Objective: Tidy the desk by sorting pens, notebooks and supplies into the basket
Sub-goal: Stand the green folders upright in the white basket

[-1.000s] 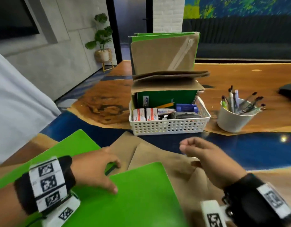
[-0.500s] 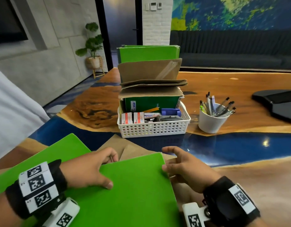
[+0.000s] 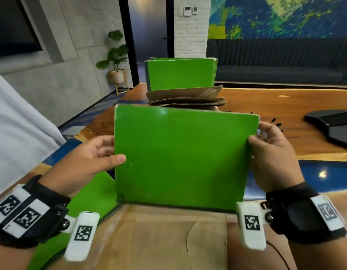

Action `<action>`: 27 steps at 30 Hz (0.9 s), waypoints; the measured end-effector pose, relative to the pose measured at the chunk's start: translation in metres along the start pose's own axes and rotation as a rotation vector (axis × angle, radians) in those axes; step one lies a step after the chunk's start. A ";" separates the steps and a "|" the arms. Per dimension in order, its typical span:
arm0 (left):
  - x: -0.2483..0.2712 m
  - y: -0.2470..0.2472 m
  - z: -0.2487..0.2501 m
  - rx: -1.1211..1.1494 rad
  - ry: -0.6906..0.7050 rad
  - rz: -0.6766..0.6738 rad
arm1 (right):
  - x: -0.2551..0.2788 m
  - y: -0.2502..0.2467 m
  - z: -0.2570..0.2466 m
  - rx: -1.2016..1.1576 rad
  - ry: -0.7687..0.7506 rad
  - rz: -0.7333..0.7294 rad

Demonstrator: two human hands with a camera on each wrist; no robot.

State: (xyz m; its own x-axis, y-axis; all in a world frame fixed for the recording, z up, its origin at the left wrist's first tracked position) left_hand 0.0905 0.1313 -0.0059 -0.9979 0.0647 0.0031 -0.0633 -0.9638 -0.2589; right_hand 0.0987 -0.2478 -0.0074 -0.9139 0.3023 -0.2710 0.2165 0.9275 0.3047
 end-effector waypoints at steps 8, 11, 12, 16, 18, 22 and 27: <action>-0.014 -0.015 0.033 0.031 0.222 0.269 | -0.033 0.036 -0.003 0.180 -0.065 -0.135; -0.029 -0.046 0.068 -0.152 0.341 0.406 | -0.059 0.047 0.004 0.669 -0.100 -0.313; -0.035 -0.054 0.081 -0.229 0.357 0.435 | -0.068 0.051 0.006 0.843 -0.129 -0.394; -0.057 -0.062 0.131 -0.453 0.458 0.510 | -0.104 0.077 0.014 1.409 -0.206 -0.684; -0.070 -0.056 0.157 -0.507 0.516 0.532 | -0.127 0.086 0.018 1.524 -0.259 -0.694; -0.092 -0.048 0.193 -0.576 0.590 0.642 | -0.161 0.097 0.021 1.593 -0.312 -0.606; -0.126 -0.071 0.214 -0.480 0.593 0.787 | -0.195 0.101 0.029 1.552 -0.306 -0.464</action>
State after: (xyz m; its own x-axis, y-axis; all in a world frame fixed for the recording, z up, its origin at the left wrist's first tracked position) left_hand 0.2174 0.1360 0.2188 -0.5833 -0.2867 -0.7600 0.7291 -0.5972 -0.3343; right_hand 0.3084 -0.2068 0.0493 -0.9379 -0.1917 -0.2891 0.2489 0.2089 -0.9457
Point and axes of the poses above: each hand's wrist, its own x-axis away from the middle knuckle, its own y-axis out of the palm, z = x × y, the point moved 1 cm from there along -x, towards the middle knuckle, and after that the axes turned 6 degrees about -y, right-handed, at the moved point
